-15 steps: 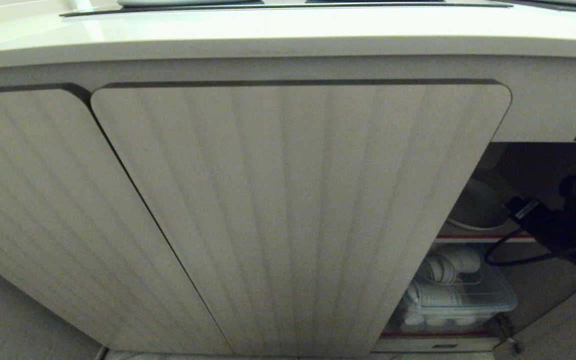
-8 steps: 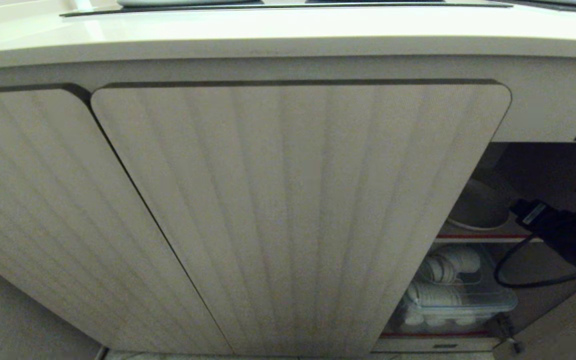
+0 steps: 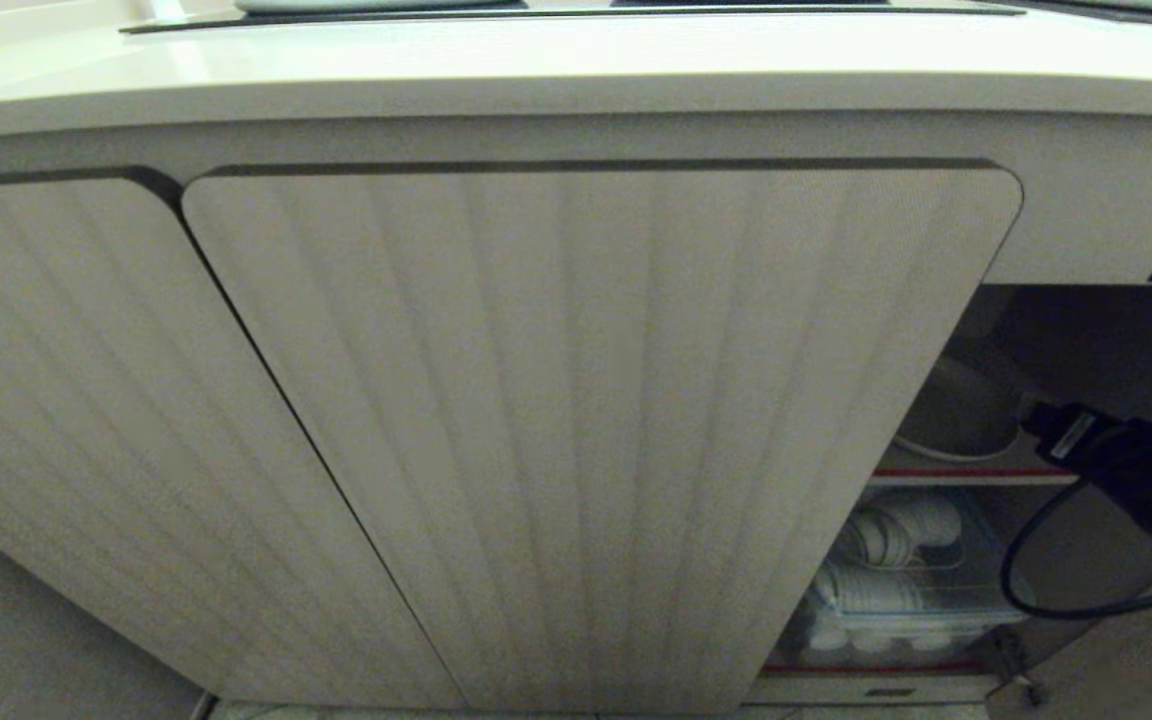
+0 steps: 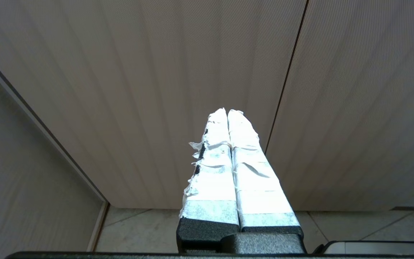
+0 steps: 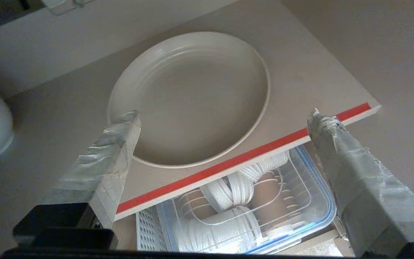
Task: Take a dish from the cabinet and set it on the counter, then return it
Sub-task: Close the cabinet door
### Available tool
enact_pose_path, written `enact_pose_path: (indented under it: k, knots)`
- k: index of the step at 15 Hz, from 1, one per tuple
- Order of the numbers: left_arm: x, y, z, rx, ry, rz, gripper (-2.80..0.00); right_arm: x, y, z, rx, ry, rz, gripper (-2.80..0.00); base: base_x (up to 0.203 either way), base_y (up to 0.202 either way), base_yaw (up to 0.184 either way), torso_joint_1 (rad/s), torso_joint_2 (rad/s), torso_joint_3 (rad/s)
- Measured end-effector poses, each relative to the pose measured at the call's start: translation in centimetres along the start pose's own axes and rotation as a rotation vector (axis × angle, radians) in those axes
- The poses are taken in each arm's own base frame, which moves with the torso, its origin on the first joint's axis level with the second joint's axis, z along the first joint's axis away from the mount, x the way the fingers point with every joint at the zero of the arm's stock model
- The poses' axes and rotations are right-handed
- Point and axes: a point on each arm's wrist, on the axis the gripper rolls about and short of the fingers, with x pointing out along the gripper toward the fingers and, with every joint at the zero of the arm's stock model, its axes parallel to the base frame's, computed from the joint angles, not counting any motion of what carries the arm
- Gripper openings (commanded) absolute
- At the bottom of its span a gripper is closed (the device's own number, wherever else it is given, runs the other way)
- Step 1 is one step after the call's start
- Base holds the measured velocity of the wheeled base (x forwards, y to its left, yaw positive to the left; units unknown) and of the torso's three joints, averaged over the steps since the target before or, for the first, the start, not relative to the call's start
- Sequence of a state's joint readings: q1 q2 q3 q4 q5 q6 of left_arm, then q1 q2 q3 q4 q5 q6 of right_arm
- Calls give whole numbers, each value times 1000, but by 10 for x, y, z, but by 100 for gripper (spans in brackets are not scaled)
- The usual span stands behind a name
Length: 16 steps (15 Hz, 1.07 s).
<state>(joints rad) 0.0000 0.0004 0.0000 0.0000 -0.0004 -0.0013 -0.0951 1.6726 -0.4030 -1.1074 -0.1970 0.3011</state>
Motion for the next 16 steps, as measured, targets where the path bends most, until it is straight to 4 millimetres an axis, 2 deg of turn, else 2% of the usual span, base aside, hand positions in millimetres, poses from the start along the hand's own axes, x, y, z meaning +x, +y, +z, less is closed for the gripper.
enact_pose_path:
  k: [16]
  knots:
    - [0, 0, 0, 0, 0, 0, -280, -21, 5, -3, -23, 7, 39, 0, 0, 0, 0, 0, 0, 0]
